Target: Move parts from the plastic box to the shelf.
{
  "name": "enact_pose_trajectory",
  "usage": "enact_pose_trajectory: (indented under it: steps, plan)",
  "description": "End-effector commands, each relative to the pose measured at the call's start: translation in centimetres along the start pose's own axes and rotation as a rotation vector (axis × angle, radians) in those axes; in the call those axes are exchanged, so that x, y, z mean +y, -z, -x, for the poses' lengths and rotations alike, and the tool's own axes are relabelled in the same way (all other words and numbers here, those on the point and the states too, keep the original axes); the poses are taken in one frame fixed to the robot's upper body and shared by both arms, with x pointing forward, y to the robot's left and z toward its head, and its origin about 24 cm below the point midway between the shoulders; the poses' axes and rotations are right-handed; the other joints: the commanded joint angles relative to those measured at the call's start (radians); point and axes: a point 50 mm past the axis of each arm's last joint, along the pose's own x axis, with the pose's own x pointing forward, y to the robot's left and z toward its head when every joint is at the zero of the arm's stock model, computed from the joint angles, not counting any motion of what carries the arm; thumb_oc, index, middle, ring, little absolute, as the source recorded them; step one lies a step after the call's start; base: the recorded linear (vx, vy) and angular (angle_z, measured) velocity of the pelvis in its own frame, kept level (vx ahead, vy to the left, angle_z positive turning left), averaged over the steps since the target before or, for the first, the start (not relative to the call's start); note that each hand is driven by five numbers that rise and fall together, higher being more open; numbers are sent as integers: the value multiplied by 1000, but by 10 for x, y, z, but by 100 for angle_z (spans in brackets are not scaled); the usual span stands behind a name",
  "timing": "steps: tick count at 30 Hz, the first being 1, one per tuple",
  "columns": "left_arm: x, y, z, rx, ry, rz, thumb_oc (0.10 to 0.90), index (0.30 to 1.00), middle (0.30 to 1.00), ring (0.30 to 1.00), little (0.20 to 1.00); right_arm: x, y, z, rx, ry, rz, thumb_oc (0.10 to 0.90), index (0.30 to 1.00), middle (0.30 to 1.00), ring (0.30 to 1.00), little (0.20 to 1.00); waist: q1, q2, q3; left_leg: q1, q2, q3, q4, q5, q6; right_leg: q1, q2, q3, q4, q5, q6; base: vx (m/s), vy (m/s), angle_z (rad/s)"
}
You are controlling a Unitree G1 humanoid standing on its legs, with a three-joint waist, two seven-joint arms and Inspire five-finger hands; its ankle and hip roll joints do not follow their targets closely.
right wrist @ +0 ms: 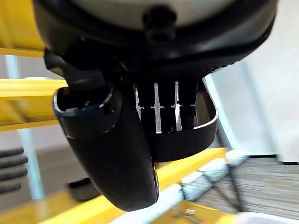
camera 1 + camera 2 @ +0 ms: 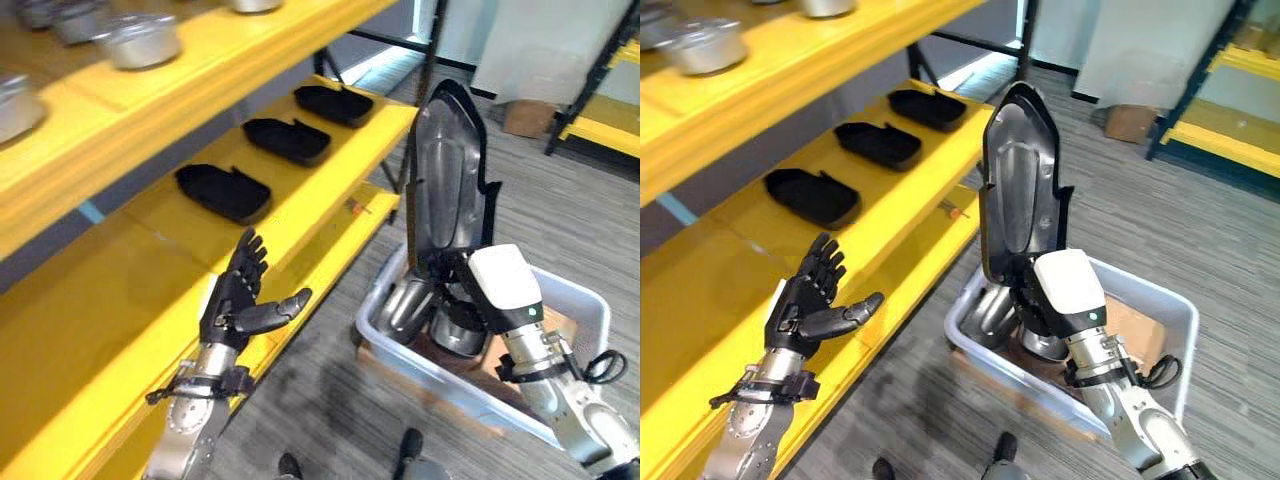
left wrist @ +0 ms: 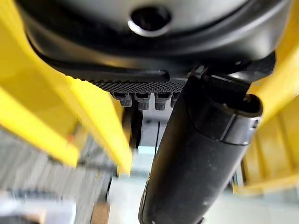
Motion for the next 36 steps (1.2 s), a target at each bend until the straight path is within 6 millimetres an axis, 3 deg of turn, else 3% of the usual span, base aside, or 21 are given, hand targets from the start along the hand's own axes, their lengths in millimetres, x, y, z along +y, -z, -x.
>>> enact_pose_trajectory:
  steps: [1,7,9,10,11,12,13,15,18,22,28,29,33,36]
  plan:
    - [-5,-58,-7,-326,61,-71,900,1000,1000,1000,1000,-47,-26,-29,-161,284,-39,400,300,300,300,300,18,2,-76,53,76,38,-25,-7,-4,78,84,-58,20,-79,49,-124,270,62]
    - [-10,-69,-4,-380,136,-91,900,1000,1000,1000,1000,-51,-35,-29,-175,350,-55,400,300,300,300,300,59,-10,-59,44,9,-11,-26,-35,34,75,33,-53,-8,-1,91,-133,254,49]
    - [-10,-68,-6,-356,138,-82,900,1000,1000,1000,1000,-52,-35,-29,-178,353,-55,400,300,300,300,300,60,-11,-58,41,4,-16,-26,-36,37,75,31,-49,-8,1,93,-68,116,36]
    - [-12,-60,-9,-284,171,-57,900,1000,1000,1000,1000,-52,-35,-30,-175,350,-49,400,300,300,300,300,60,-13,-57,32,-9,-41,-28,-33,42,78,45,-12,-11,-6,92,-144,114,24]
    - [-17,-59,-11,-277,215,-61,900,1000,1000,1000,1000,-53,-33,-30,-157,353,-32,400,300,300,300,300,46,-14,-53,11,-24,-77,-29,-15,57,63,71,56,-15,-7,75,-128,86,25]
    - [-19,-59,-11,-278,223,-65,900,1000,1000,1000,1000,-53,-33,-30,-156,354,-27,400,300,300,300,300,39,-14,-55,5,-27,-95,-29,-14,59,56,81,80,-12,-11,72,-77,48,68]
    - [-23,-59,-13,-283,262,-72,900,1000,1000,1000,1000,-53,-31,-30,-134,351,-20,400,300,300,300,300,21,-11,-54,-2,-38,-149,-31,-13,69,37,117,165,9,-30,63,-3,55,133]
    - [-29,-60,-17,-284,291,-61,900,1000,1000,1000,1000,-54,-28,-30,-119,343,-23,400,300,300,300,300,-2,-9,-59,-14,-50,-209,-34,-10,76,17,182,257,45,-76,44,6,70,156]
    - [-31,-62,-18,-292,277,-43,900,1000,1000,1000,1000,-55,-30,-25,-146,311,-49,400,300,300,300,300,-25,-15,-71,-25,-87,-276,-34,-13,83,25,294,318,60,-139,-14,36,86,131]
    - [-35,-60,-21,-319,274,6,900,1000,1000,1000,1000,-57,-34,-21,-220,305,-30,400,300,300,300,300,-62,-6,-52,-66,-135,-352,-19,-11,99,-14,366,442,56,-148,-57,-74,50,69]
    - [-33,-57,-20,-301,260,18,900,1000,1000,1000,1000,-54,-37,-24,-247,282,-64,400,300,300,300,300,-54,-6,-61,-54,-136,-367,-23,-14,98,16,351,455,7,-124,-50,57,-44,17]
    - [-30,-56,-14,-288,248,13,900,1000,1000,1000,1000,-52,-49,-18,-312,247,-101,400,300,300,300,300,-52,-5,-74,-50,-132,-371,-22,-11,96,22,350,456,0,-115,-49,112,-71,4]
    - [-29,-55,-12,-292,239,12,900,1000,1000,1000,1000,-45,-62,-11,-409,201,-154,400,300,300,300,300,-52,-4,-80,-39,-134,-374,-21,-25,97,32,348,456,-14,-120,-48,78,-64,8]
    - [-30,-52,-9,-297,249,-3,900,1000,1000,1000,1000,-33,-59,-9,-398,204,-119,400,300,300,300,300,-48,3,-77,-43,-135,-374,-15,-29,97,32,344,458,-31,-113,-49,23,-66,17]
